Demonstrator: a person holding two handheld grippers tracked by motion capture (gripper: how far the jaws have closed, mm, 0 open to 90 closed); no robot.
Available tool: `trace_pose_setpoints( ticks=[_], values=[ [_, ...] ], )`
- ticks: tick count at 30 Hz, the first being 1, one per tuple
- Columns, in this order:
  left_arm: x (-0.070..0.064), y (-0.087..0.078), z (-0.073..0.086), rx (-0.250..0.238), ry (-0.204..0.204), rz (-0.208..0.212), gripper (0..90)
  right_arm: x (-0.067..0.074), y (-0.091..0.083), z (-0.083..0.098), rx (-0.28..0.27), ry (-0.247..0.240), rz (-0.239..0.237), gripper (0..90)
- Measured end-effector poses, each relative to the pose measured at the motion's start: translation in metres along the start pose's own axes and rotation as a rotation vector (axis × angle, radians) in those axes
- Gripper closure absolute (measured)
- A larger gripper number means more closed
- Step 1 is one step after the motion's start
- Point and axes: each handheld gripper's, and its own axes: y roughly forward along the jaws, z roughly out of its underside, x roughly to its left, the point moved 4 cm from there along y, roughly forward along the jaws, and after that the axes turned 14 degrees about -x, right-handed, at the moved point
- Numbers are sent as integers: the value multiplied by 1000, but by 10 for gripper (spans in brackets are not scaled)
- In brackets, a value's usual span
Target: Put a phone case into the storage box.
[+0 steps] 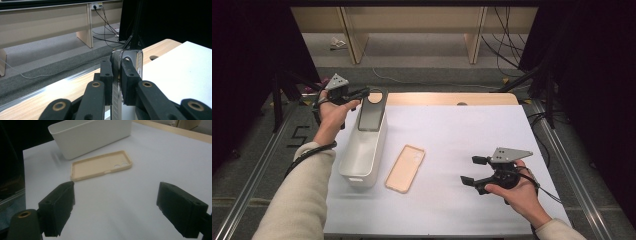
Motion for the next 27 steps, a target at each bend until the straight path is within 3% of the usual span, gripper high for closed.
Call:
trace_pose_setpoints(
  ticks=[27],
  values=[
    [6,2,15,31,-27,-20,805,0,0,0,0,-1,-3,160]
  ],
)
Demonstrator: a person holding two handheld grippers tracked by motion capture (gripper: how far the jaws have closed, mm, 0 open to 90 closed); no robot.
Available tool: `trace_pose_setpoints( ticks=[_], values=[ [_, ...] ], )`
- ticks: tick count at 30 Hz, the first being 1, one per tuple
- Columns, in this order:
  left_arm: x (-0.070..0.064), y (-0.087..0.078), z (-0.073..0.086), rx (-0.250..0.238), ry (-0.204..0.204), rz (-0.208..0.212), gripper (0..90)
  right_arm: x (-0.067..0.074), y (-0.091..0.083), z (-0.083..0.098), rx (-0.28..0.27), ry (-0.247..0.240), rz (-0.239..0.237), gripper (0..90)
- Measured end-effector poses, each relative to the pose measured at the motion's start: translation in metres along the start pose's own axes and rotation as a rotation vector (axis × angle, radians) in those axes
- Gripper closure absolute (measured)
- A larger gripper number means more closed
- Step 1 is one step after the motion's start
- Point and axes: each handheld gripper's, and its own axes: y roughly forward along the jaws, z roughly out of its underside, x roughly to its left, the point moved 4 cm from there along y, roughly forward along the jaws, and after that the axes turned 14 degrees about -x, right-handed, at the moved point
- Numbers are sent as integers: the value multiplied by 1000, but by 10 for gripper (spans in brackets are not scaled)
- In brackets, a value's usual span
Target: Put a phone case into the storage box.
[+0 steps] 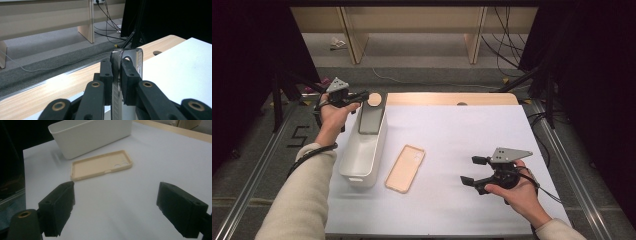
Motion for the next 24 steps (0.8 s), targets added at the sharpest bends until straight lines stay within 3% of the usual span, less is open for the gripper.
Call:
trace_pose_setpoints(
  ticks=[24],
  values=[
    [9,3,9,71,11,-50,776,-1,0,1,1,2,-1,160]
  ],
)
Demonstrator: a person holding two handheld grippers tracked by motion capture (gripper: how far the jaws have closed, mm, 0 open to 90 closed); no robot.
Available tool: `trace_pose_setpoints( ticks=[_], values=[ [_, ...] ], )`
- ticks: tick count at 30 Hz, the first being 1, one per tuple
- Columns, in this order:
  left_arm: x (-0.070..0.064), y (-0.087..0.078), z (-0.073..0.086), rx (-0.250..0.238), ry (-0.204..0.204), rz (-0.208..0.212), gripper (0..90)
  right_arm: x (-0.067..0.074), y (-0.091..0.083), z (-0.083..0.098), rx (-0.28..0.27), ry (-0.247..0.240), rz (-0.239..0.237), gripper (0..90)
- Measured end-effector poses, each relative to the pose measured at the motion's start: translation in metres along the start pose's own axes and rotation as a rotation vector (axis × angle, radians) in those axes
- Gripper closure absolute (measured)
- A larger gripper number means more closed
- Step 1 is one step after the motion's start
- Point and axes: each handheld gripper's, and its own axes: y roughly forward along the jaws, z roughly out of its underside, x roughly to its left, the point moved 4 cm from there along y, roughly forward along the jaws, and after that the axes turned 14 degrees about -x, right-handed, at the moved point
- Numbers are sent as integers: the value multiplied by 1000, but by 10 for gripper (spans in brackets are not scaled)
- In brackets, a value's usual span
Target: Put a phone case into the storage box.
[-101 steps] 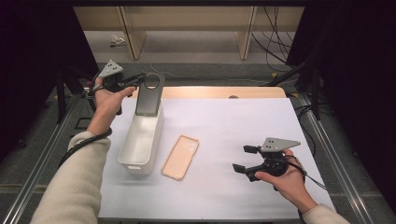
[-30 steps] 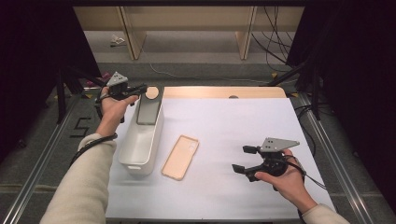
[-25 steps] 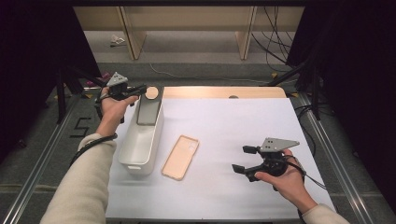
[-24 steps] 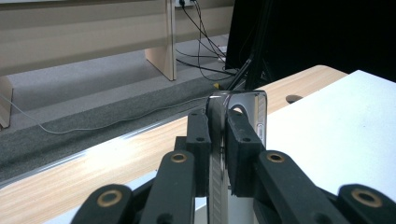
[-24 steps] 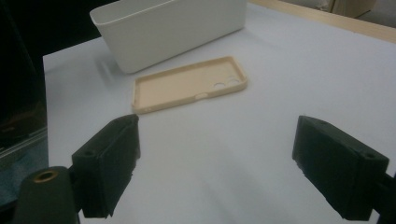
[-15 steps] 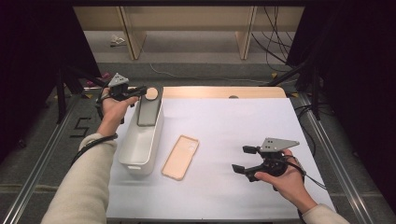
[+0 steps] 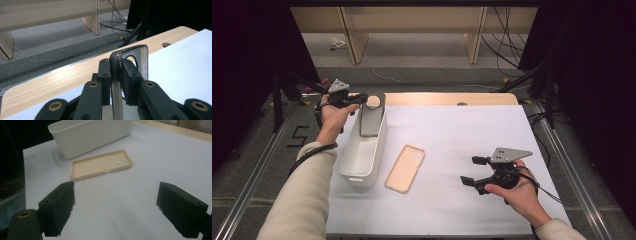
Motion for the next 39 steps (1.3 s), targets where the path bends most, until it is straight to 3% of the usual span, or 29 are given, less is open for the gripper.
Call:
trace_pose_setpoints(
  ticks=[18,25,33,39],
  values=[
    [4,5,1,103,67,-85,712,0,0,0,3,0,-4,160],
    [3,9,1,141,86,-96,619,1,0,0,5,0,-6,160],
    [3,11,3,161,21,-145,428,1,0,0,4,0,-6,160],
    [-1,8,-3,154,10,-155,294,1,0,1,6,0,-7,160]
  ],
)
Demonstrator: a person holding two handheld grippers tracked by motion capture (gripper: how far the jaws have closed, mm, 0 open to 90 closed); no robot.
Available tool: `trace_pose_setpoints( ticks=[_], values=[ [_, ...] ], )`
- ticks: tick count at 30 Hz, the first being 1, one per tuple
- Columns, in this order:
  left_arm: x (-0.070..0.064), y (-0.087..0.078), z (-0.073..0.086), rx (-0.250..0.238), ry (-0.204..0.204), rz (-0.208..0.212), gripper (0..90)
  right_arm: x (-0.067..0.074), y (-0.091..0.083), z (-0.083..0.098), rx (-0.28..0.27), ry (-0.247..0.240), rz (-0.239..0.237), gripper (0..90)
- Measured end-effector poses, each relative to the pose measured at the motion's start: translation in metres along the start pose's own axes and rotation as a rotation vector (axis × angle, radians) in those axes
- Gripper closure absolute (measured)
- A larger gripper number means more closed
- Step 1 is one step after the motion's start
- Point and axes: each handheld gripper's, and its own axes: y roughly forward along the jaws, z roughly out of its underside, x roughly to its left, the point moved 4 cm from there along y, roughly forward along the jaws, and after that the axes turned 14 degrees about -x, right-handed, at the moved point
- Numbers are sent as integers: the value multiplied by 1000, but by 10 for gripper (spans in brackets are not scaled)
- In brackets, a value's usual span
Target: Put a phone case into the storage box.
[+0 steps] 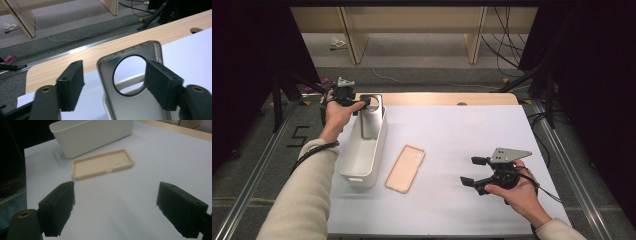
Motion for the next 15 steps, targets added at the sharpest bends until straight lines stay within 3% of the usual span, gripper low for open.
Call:
trace_pose_setpoints(
  ticks=[8,15],
  values=[
    [-6,-17,-8,7,-17,-6,158,0,0,0,2,0,3,161],
    [-19,-44,-9,-16,-8,29,58,0,0,0,4,-2,8,160]
  ],
)
